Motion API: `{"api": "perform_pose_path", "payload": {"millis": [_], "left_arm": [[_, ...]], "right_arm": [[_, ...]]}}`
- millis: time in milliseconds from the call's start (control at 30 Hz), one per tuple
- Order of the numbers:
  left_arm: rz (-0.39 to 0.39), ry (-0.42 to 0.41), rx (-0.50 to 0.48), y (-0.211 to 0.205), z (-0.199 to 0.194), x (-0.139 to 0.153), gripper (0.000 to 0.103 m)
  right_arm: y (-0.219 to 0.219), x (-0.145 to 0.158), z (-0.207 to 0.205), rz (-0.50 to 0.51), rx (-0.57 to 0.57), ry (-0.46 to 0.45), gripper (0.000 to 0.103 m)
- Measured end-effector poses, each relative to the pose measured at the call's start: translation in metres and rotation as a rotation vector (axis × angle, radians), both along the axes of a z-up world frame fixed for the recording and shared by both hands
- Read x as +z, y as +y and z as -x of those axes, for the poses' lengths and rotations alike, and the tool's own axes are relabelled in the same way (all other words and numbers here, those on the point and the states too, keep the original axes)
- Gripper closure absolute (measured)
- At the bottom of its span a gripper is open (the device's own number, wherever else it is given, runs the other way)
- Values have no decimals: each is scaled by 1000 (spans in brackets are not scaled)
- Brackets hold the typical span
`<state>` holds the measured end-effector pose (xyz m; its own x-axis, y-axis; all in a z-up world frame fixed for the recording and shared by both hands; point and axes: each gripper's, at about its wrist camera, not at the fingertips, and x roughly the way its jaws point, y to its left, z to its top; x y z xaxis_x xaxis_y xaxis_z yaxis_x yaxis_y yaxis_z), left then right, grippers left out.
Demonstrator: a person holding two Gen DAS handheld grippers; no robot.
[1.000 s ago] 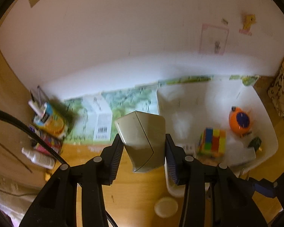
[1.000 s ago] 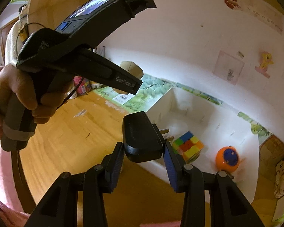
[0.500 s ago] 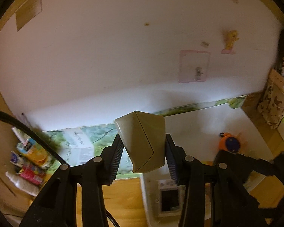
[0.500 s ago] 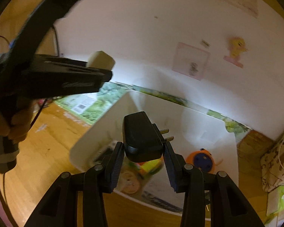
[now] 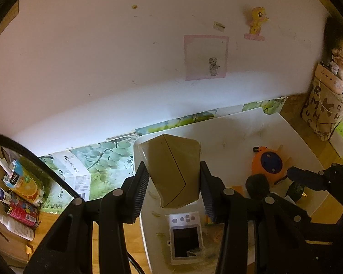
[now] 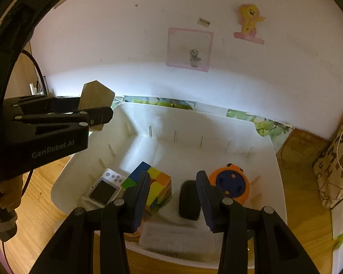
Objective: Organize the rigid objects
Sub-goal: 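Lift and carry the wedge with left tool while right tool carries the adapter into the bin, then open left tool dropping the wedge in bin while right tool releases the adapter, then withdraw both tools from the bin toward the gold compact and pink rollers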
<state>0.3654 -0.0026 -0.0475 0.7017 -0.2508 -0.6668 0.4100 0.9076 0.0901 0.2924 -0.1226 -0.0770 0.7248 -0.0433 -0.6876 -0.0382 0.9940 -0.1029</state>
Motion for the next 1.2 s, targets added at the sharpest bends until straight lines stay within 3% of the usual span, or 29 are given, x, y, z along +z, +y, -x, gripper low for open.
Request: {"api": "perform_pose_path", "payload": {"millis": [400,467,533,600,800,1200], "left_arm": [[10,14,2,2,2,7,55],[21,18,3,3,3,10,49],[30,4,13,4,5,15,34],[39,-19,17,6,9,22,29],[30,-59,16,13,20,38,22],[23,-124,51,38,58,65,21]], "right_arm": [[-8,2,1,-59,-8,13,61],[-10,5,3,-71,-14,12,61],[-13,7,5,-84,-21,14,60],[-15,10,7,-98,-30,12,60],[-24,20,16,-150,-45,-2,43],[-22,49,48,-196,-59,-48,32]]}}
